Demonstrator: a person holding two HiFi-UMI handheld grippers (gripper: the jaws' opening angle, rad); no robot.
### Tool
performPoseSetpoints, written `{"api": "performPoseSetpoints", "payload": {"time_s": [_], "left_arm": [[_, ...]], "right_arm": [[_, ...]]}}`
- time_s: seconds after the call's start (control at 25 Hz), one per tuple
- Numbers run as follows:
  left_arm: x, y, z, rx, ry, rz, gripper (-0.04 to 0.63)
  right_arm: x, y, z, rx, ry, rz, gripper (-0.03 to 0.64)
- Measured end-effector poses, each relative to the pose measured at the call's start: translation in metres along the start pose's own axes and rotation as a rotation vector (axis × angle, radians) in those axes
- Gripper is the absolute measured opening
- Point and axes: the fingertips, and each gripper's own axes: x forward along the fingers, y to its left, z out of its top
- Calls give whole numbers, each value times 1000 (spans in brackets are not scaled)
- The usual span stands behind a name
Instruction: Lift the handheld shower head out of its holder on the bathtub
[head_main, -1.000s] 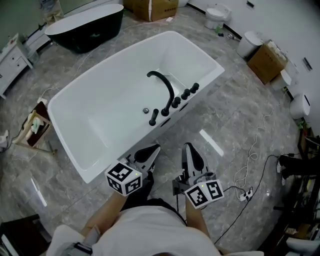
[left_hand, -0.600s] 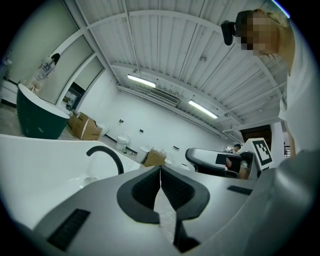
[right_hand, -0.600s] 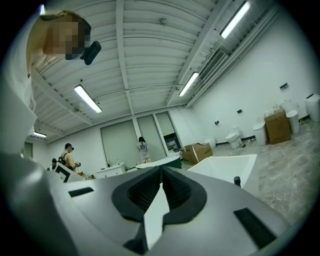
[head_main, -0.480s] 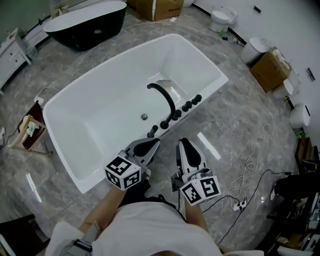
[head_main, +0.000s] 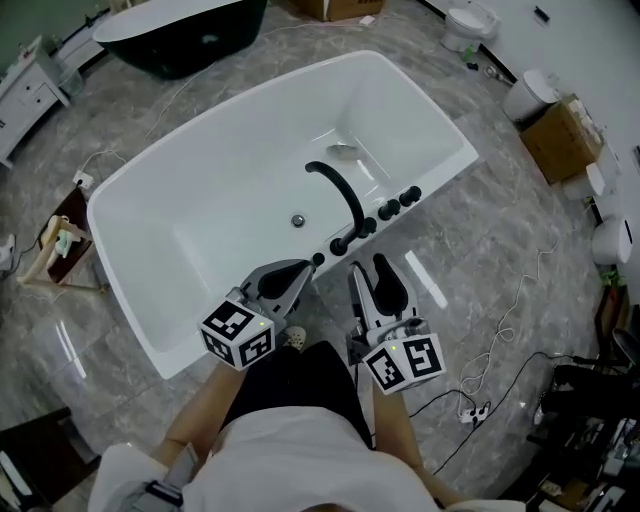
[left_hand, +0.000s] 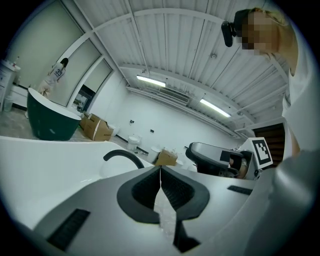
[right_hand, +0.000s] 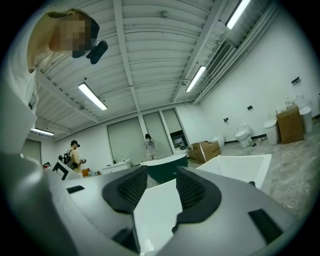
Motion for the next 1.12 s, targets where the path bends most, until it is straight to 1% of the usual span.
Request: {"api": "performPoseSetpoints", "payload": {"time_s": [0.08, 0.16, 0.4, 0.56, 0.72, 0.88, 1.12], "left_arm": [[2, 5, -1, -11, -2, 22, 12], [3, 13, -2, -22, -6, 45, 12], [1, 42, -8, -60, -18, 118, 12], [1, 57, -27, -101, -10, 172, 12], [5, 73, -47, -131, -7, 198, 12], [10, 85, -67, -148, 2, 207, 12], [11, 112, -107, -191, 9, 241, 12]], "right_arm": [[7, -3, -7, -39, 38, 8, 184], [16, -1, -14, -65, 73, 36, 184], [44, 7, -44, -81, 174, 121, 184], [53, 4, -74, -100, 256, 156, 184], [61, -4, -107, -97, 314, 184, 184], [71, -9, -134, -99, 347, 196, 184], [84, -17, -185, -141, 395, 213, 184]]}}
